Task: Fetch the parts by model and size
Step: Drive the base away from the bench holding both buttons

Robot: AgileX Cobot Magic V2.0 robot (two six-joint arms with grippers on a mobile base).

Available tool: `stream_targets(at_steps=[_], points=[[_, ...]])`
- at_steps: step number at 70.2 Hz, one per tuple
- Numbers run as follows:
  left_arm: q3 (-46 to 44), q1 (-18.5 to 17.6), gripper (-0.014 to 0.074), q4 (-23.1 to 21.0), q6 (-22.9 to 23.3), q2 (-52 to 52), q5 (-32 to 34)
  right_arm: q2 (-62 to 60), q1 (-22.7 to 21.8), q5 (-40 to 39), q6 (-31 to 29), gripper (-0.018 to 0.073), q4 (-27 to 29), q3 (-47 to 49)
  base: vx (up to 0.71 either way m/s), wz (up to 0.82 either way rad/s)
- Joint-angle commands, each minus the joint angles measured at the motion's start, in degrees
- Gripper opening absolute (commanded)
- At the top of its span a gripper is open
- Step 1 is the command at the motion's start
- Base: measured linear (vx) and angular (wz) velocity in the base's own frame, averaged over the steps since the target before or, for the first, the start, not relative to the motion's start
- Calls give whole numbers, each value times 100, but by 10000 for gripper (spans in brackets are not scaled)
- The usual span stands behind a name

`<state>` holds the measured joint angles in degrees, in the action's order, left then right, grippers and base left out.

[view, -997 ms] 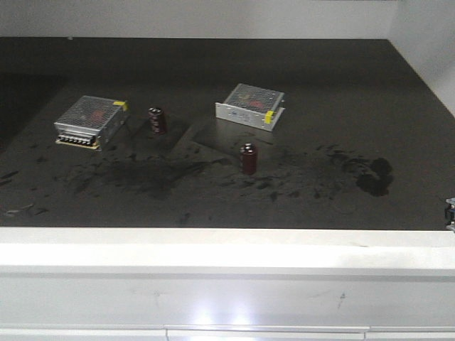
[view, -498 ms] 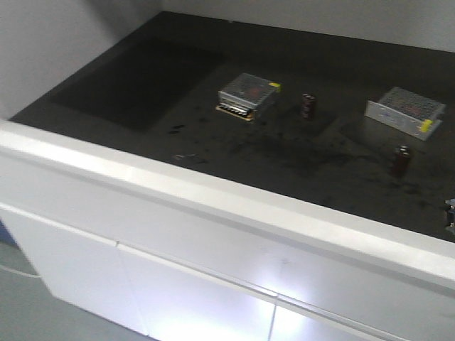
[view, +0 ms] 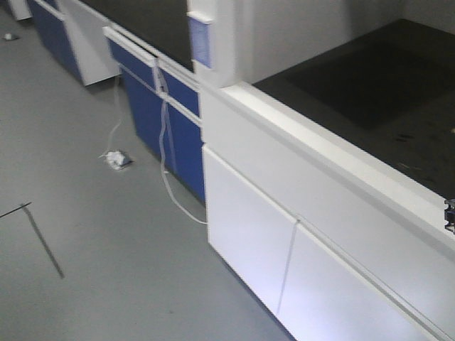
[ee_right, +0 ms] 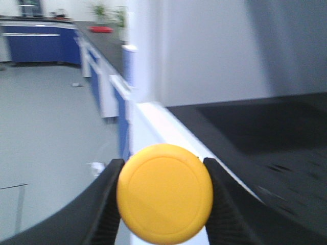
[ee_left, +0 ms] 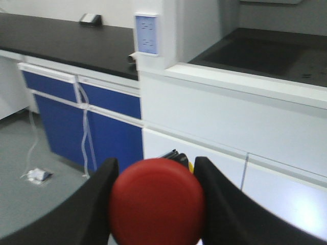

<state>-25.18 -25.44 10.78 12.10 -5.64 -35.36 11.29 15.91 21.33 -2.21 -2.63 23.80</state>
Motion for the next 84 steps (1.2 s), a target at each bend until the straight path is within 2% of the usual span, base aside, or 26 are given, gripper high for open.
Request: stream_targets(at_steps=[1,36,60,84], points=[[-141,-25,-7,46,24,-80,471,52,-6,-458,-38,-10,-13,152,-5,102],[-141,-19,-7,41,24,-80,448,52,-6,-458,-38,-10,-13,152,1,93],[-141,-19,-7,41,24,-80,448,52,-6,-458,-38,-10,-13,152,22,26],[-141,-19,-7,41,24,-80,448,52,-6,-458,-38,-10,-13,152,46,5]])
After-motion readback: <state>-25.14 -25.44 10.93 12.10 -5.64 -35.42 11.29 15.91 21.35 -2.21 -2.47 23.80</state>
